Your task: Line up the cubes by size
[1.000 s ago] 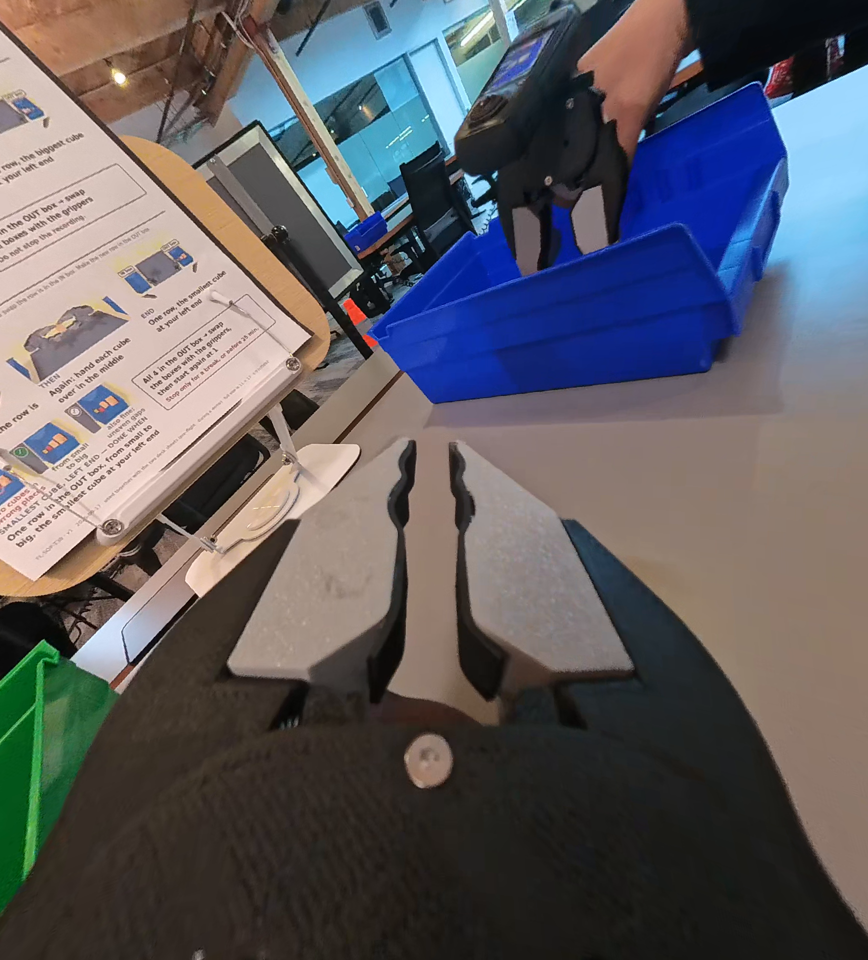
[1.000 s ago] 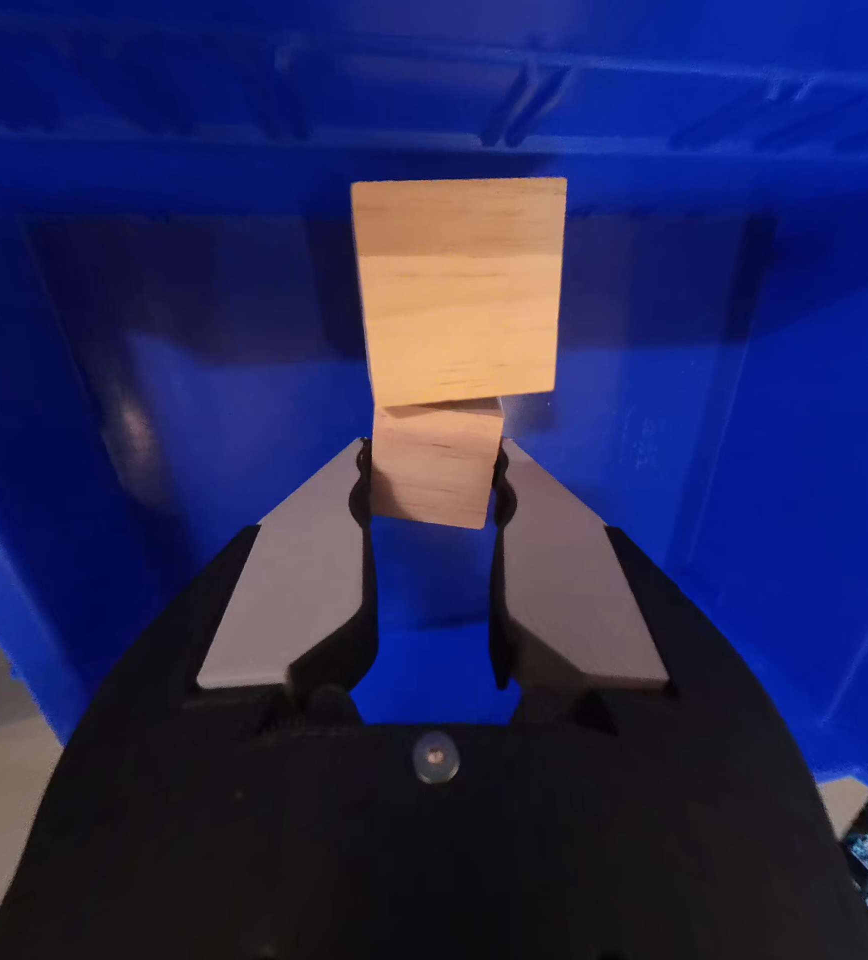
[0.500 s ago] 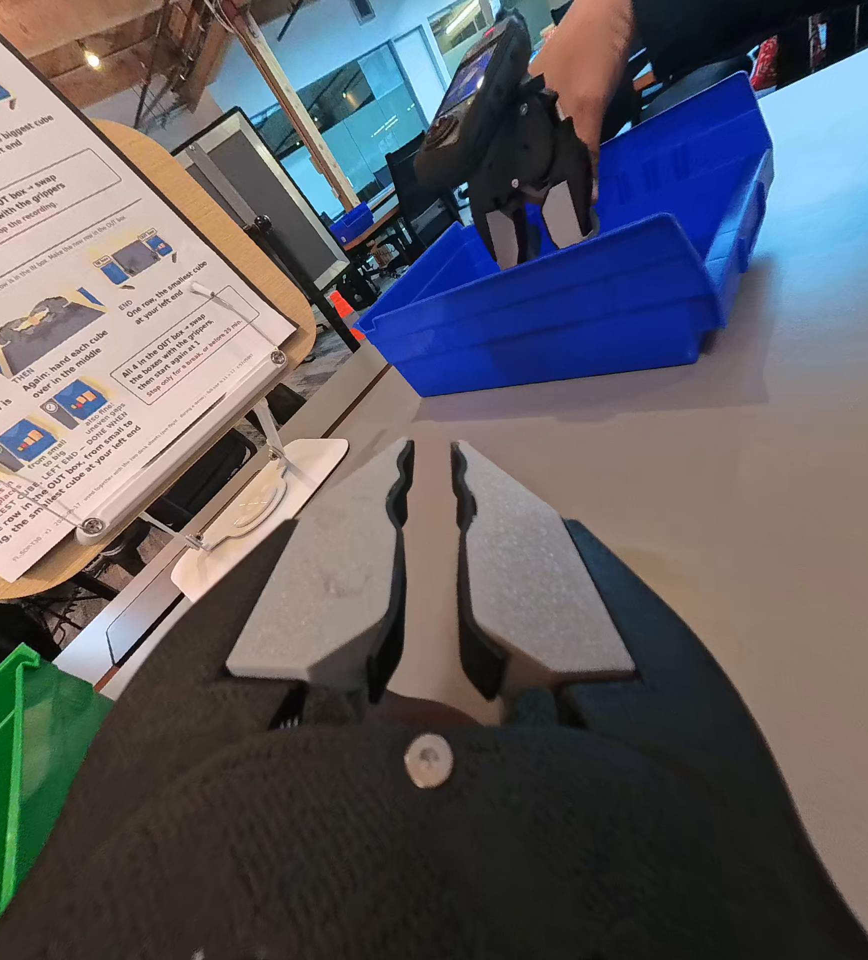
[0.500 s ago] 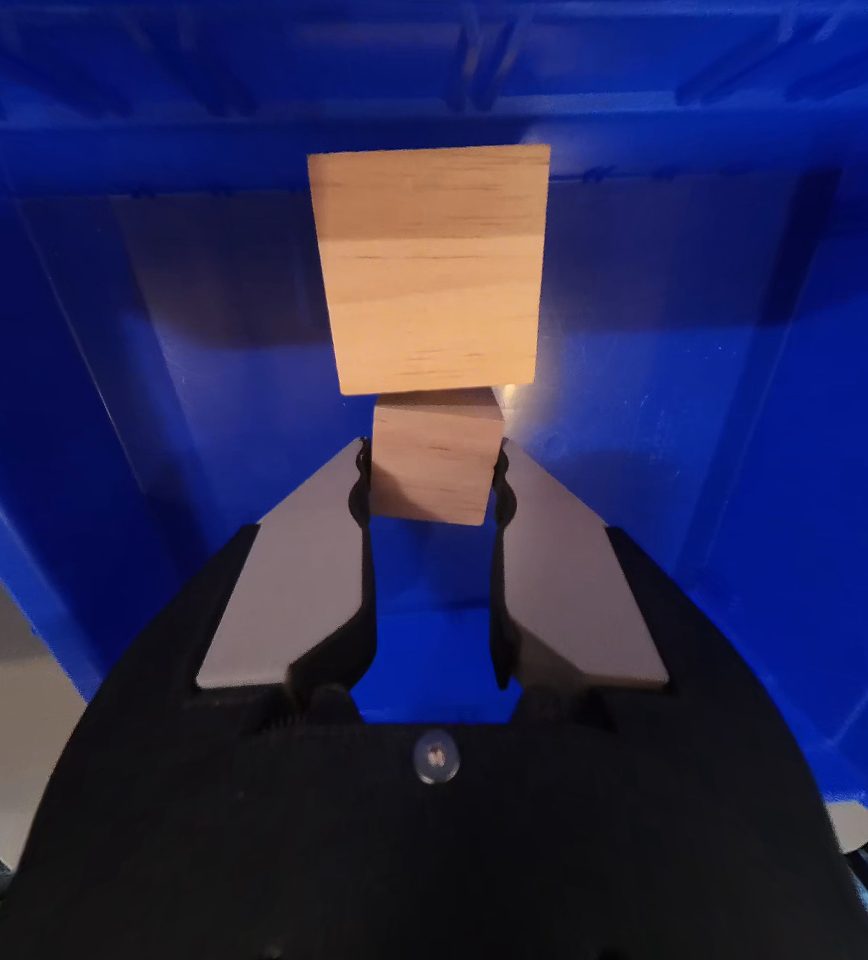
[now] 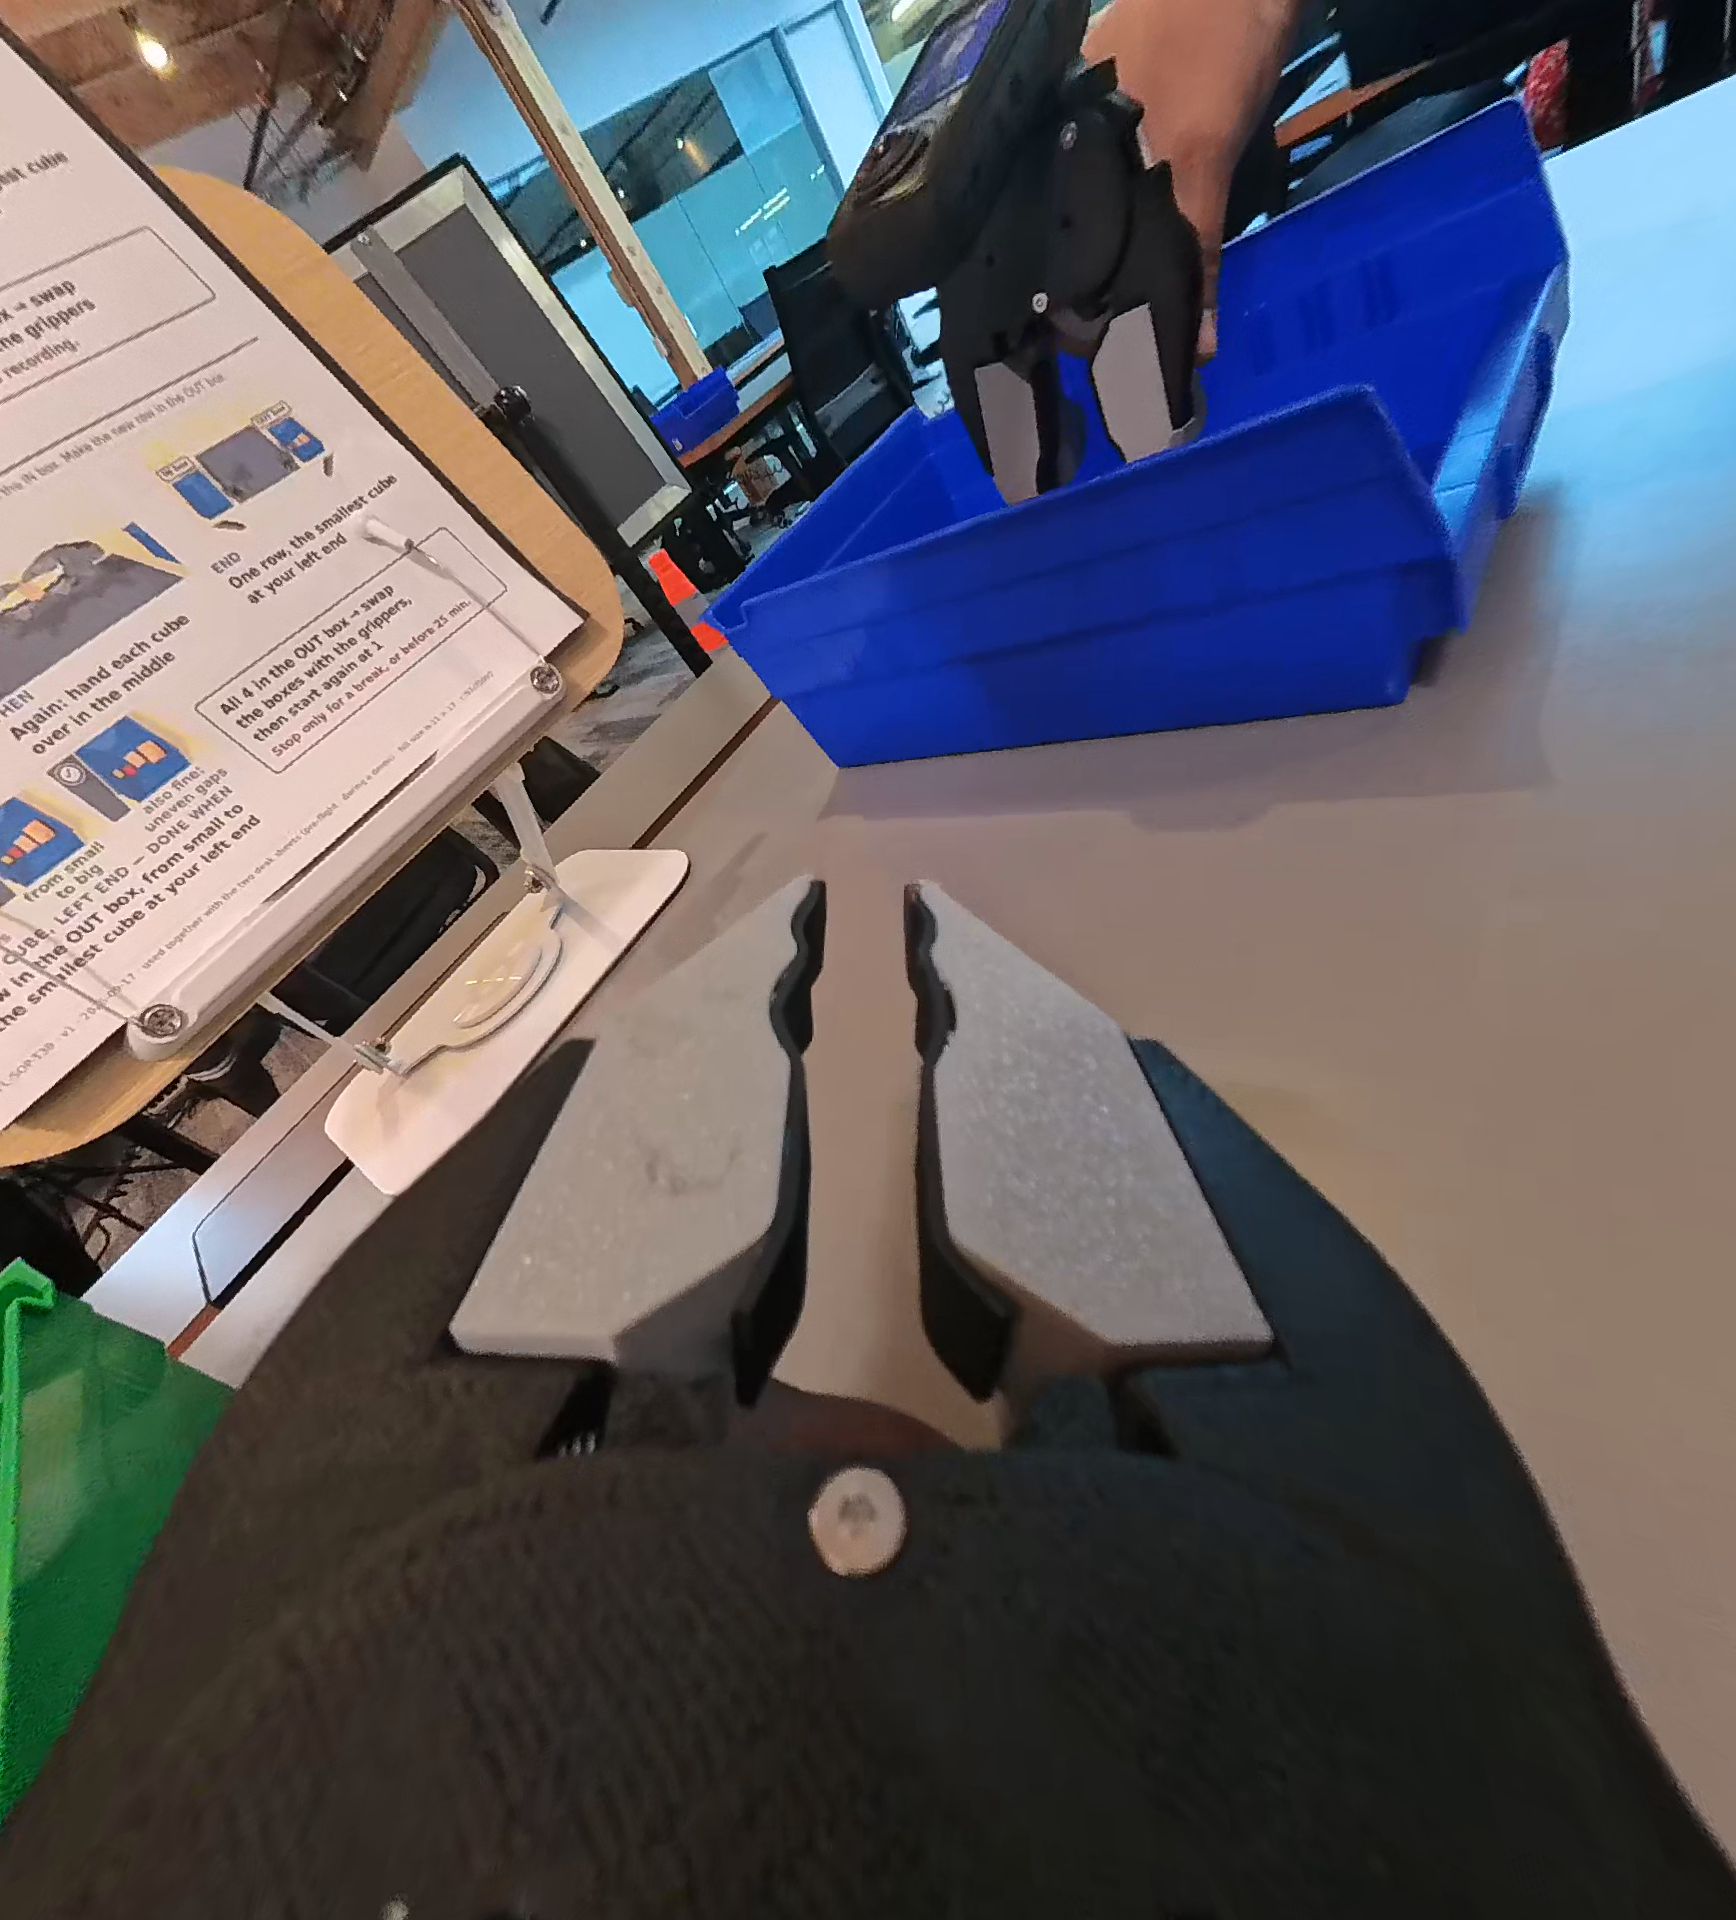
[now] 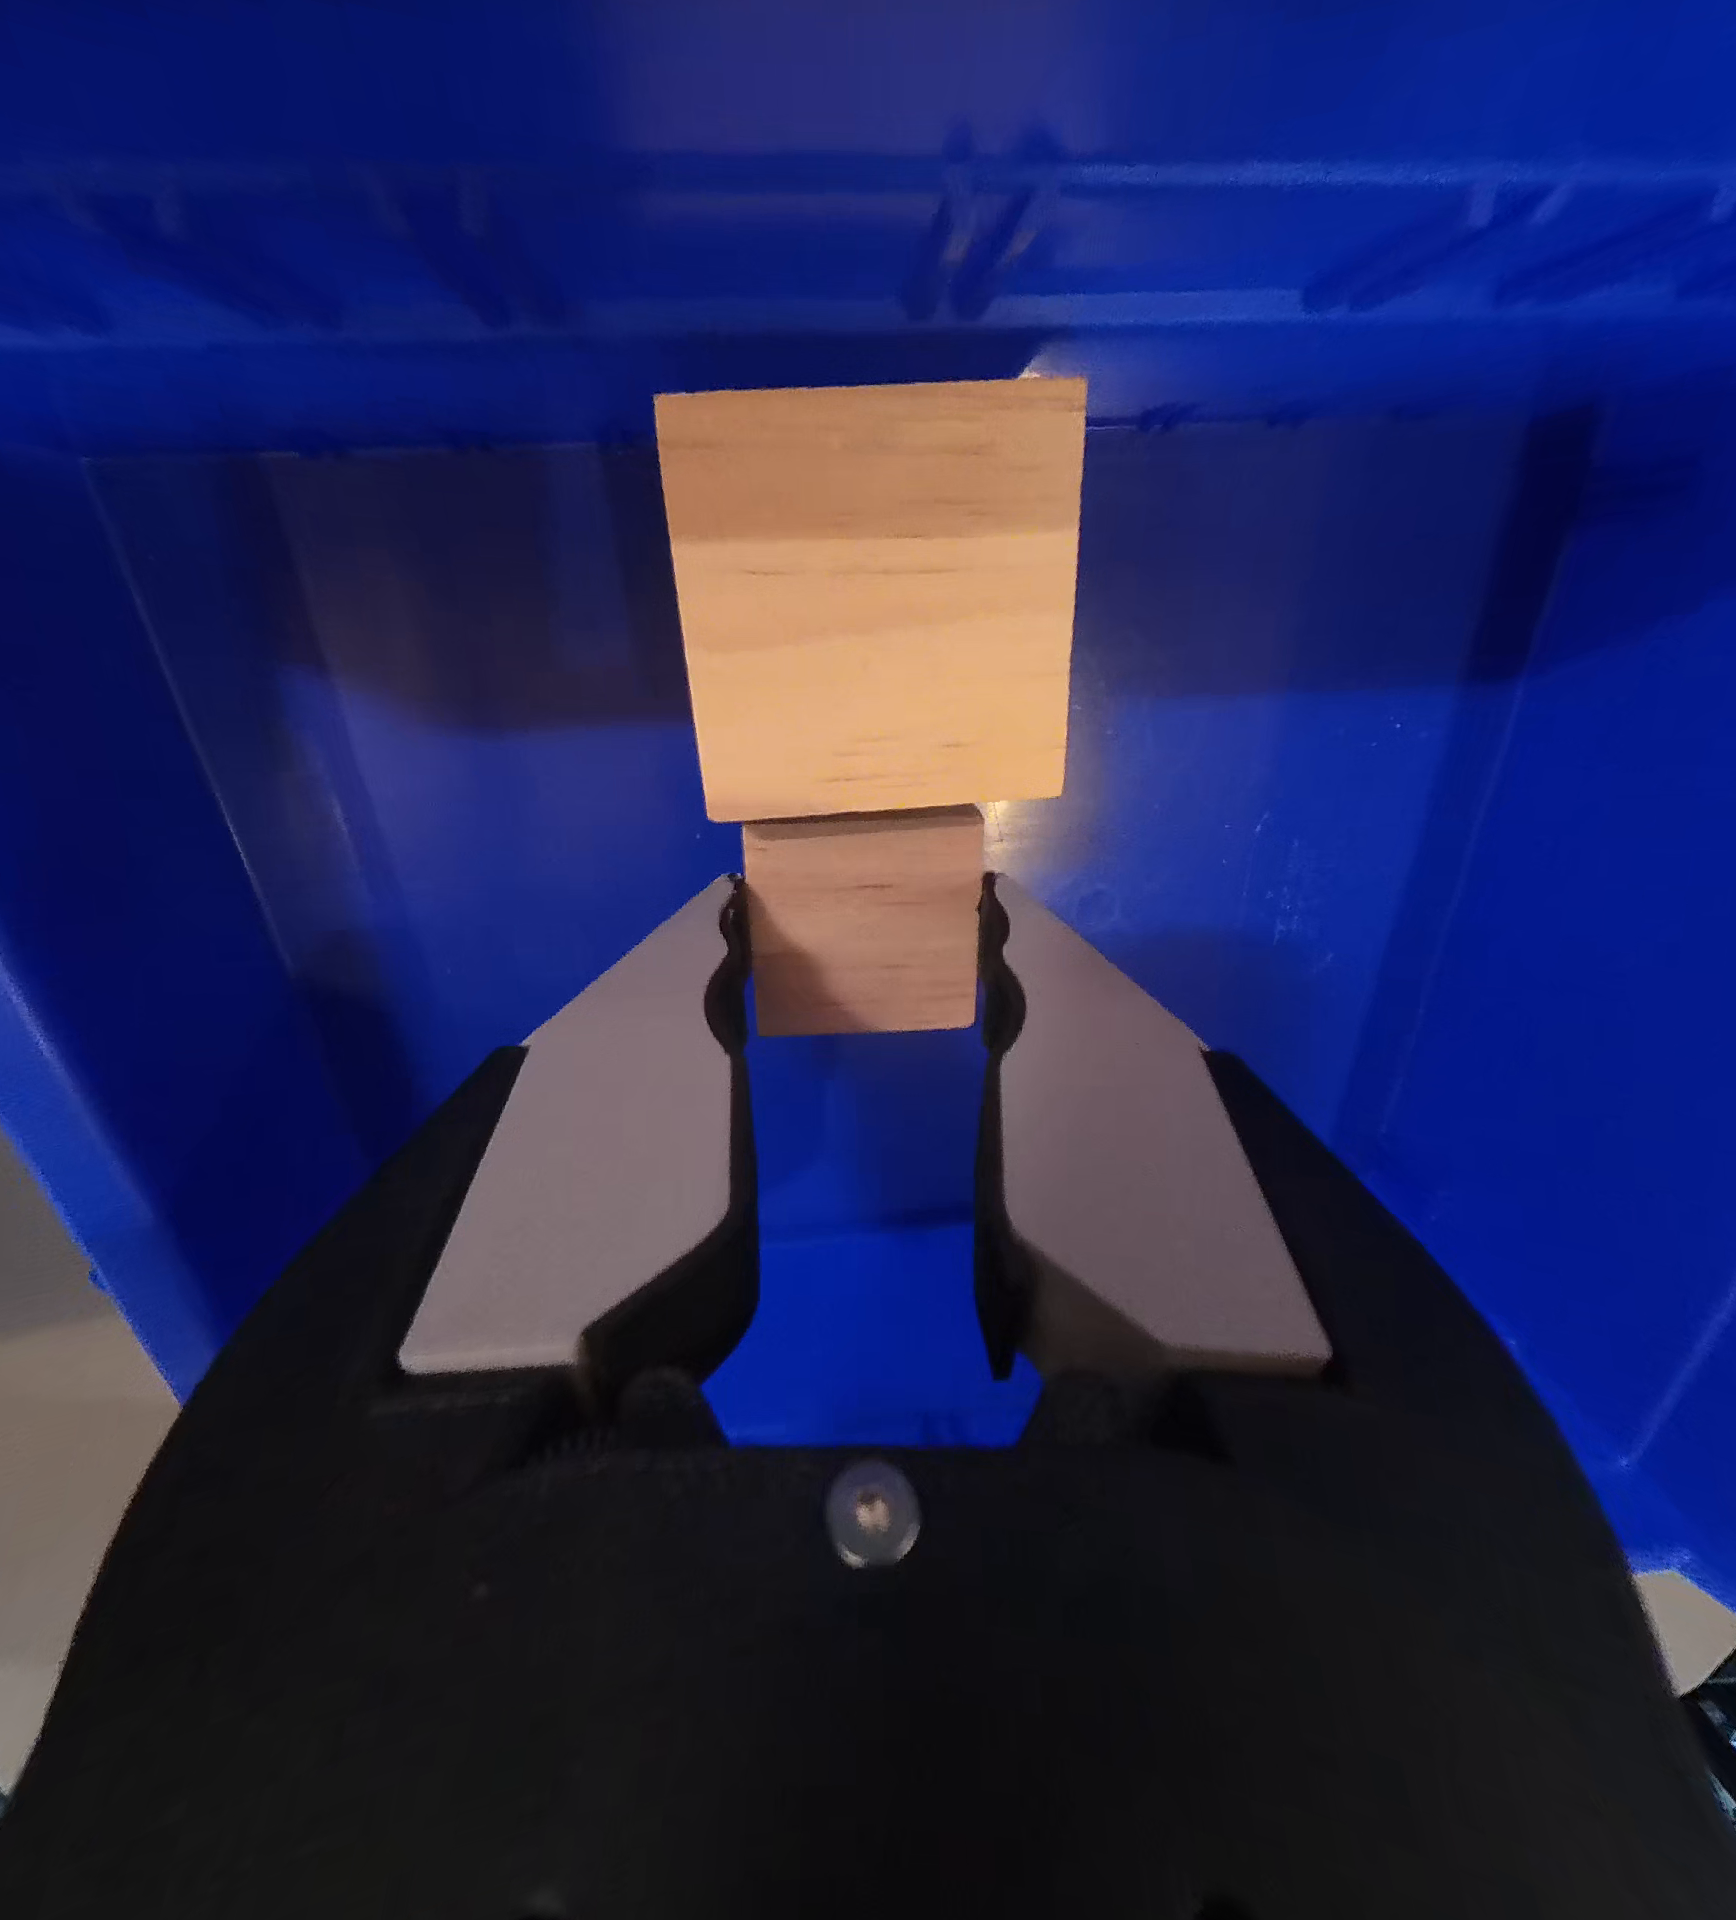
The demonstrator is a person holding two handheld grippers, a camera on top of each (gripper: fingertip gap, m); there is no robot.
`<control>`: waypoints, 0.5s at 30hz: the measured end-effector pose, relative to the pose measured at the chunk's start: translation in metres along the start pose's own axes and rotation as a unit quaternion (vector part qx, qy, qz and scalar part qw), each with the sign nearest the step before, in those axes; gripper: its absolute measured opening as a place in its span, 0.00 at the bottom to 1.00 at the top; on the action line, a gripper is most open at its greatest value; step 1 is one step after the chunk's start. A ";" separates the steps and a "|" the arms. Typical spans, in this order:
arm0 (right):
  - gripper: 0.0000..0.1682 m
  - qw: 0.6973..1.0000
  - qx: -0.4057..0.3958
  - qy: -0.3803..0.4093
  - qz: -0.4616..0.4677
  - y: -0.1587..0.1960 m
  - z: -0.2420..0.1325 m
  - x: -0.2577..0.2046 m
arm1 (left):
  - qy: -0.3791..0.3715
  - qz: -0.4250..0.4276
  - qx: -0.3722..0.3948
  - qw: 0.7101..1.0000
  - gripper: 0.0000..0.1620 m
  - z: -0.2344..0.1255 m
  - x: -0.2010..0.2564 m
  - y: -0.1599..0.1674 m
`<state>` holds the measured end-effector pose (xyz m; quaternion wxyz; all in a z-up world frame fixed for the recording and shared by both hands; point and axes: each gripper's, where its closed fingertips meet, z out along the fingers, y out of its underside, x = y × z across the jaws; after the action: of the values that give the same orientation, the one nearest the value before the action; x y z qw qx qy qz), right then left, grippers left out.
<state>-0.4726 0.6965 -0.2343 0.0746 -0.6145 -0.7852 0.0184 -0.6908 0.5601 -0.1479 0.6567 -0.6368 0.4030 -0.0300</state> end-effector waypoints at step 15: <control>0.37 0.977 0.182 0.087 0.068 -0.049 -0.083 -0.005 | 0.022 -0.042 -0.003 0.999 0.11 -0.002 0.003 -0.003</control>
<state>-0.5067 0.6746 -0.1468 0.2518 -0.6421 -0.7153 0.1129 -0.6882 0.5565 -0.1471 0.6441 -0.6542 0.3903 -0.0698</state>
